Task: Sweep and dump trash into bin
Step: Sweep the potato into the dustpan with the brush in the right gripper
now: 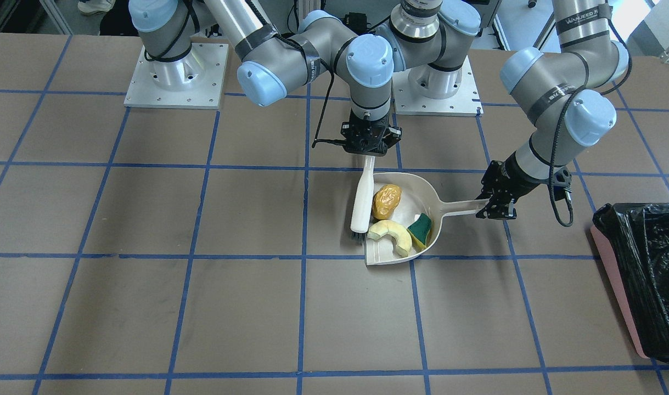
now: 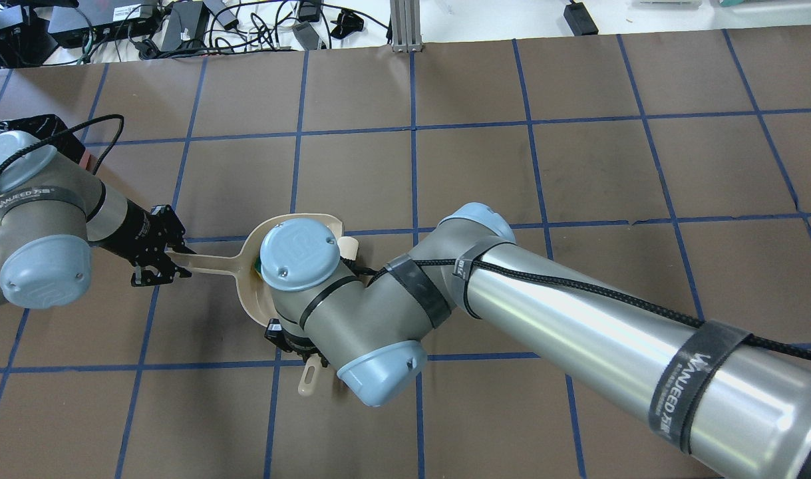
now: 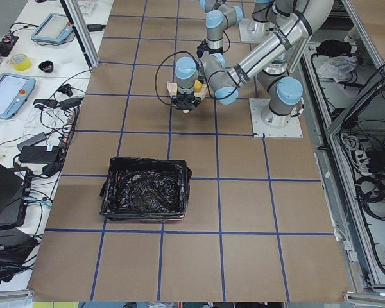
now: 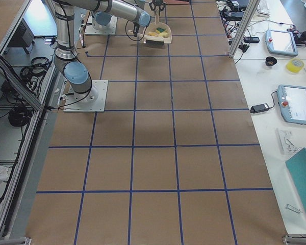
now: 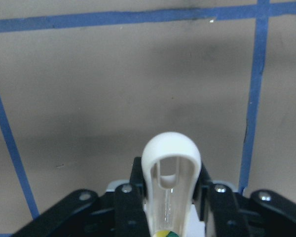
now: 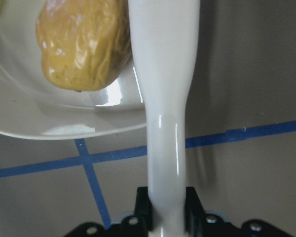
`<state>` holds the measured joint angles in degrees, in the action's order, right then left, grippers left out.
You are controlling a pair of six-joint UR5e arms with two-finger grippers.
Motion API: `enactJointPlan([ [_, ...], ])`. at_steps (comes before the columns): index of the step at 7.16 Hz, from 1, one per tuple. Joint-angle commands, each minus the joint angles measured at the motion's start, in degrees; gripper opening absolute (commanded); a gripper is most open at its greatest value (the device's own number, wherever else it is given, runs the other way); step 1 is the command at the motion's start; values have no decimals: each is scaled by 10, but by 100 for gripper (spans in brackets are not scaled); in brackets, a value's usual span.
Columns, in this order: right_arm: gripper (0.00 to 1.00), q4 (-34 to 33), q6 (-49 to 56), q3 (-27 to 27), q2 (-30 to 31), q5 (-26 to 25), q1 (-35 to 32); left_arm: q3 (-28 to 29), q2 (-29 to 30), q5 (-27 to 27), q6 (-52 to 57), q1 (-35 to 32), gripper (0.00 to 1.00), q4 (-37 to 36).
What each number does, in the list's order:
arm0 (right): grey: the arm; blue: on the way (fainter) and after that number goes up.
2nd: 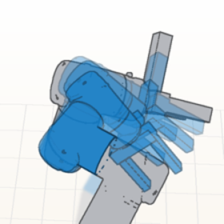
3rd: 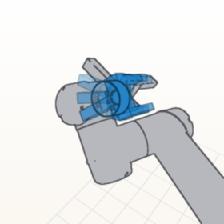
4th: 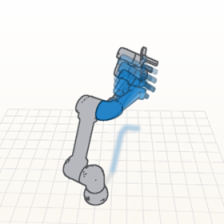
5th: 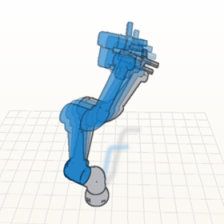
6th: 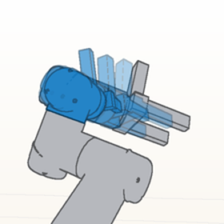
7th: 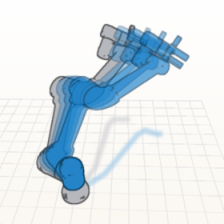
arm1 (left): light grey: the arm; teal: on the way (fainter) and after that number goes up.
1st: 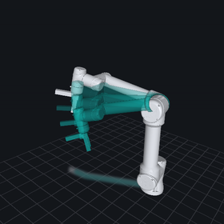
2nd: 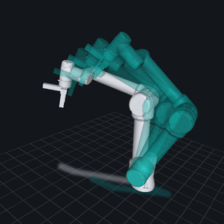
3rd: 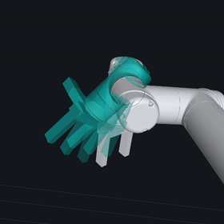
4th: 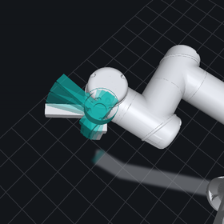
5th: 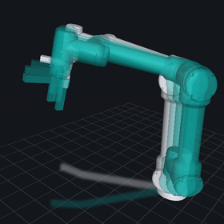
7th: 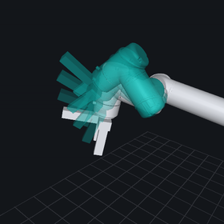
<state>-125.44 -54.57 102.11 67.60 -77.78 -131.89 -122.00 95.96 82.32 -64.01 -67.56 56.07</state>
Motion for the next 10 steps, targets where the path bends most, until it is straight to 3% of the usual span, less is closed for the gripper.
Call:
enactJointPlan([
  [1, 0, 2, -12, -34, -10, 18, -4, 2, 14, -3, 1, -13, 0, 0],
  [2, 0, 2, -12, -36, -9, 18, -3, 12, 17, -12, 17, -11, 0, 7],
  [3, 0, 28, -15, -40, 8, 8, 1, 46, 19, -51, 27, -7, 0, 67],
  [4, 0, 104, -5, -44, 48, -8, 6, 81, 19, -55, 42, -7, 0, 136],
  [5, 0, 133, -4, -42, 75, -15, 13, 99, 20, -55, 49, -7, 0, 158],
  [7, 0, 176, 16, -38, 97, -94, 17, 113, 27, -73, 58, -3, 0, 160],
  [10, 0, 185, 108, -38, 108, -69, 104, 196, 52, -98, 61, 39, 0, 177],
])
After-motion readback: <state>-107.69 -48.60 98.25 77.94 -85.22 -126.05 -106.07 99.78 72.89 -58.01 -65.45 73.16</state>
